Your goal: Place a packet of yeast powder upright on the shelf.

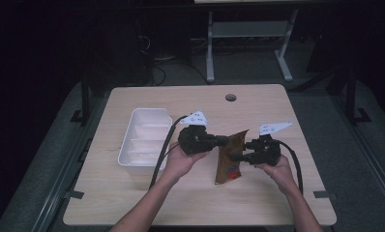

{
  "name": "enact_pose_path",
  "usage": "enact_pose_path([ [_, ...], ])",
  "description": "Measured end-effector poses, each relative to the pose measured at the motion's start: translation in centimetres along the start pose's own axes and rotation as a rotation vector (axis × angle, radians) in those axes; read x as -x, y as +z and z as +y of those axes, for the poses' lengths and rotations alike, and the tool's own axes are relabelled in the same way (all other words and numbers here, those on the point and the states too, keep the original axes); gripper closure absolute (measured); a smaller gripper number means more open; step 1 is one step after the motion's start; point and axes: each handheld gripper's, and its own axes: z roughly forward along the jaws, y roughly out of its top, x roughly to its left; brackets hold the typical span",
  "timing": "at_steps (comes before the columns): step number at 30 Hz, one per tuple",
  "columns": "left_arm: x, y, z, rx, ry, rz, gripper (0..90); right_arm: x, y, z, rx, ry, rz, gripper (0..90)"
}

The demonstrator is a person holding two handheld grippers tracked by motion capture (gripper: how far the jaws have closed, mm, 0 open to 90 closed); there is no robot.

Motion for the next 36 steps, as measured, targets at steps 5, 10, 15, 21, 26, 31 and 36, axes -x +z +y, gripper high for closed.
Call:
enact_pose_path([
  [5, -0.4, -0.4, -0.2, -0.002, 0.000, 0.037, 85.8, -0.4, -0.3, 0.0, -0.024, -0.028, -0.008, 65.2],
  [10, -0.8, -0.5, -0.4, -0.016, -0.015, 0.057, 77.5, -0.9, -0.1, 0.1, -0.055, -0.057, -0.031, 71.7],
  [15, -0.8, -0.6, -0.5, -0.023, -0.006, 0.083, 65.2, -1.1, -0.2, 0.2, -0.055, -0.059, -0.050, 73.9],
  [21, -0.8, -0.8, -0.9, -0.033, -0.015, 0.096, 54.3, -1.0, -0.9, 0.2, -0.043, -0.043, -0.079, 74.6],
  [26, -0.7, -1.0, -1.4, -0.046, -0.006, 0.107, 50.0, -0.7, -1.7, 0.0, -0.026, -0.027, -0.110, 75.0],
  [31, -0.3, -1.1, -2.0, -0.063, 0.009, 0.117, 46.4, -0.7, -2.3, 0.0, -0.014, -0.018, -0.133, 75.2],
  [36, 0.1, -1.3, -2.8, -0.071, 0.019, 0.130, 42.0, -0.9, -2.7, 0.1, -0.005, -0.025, -0.152, 75.6],
])
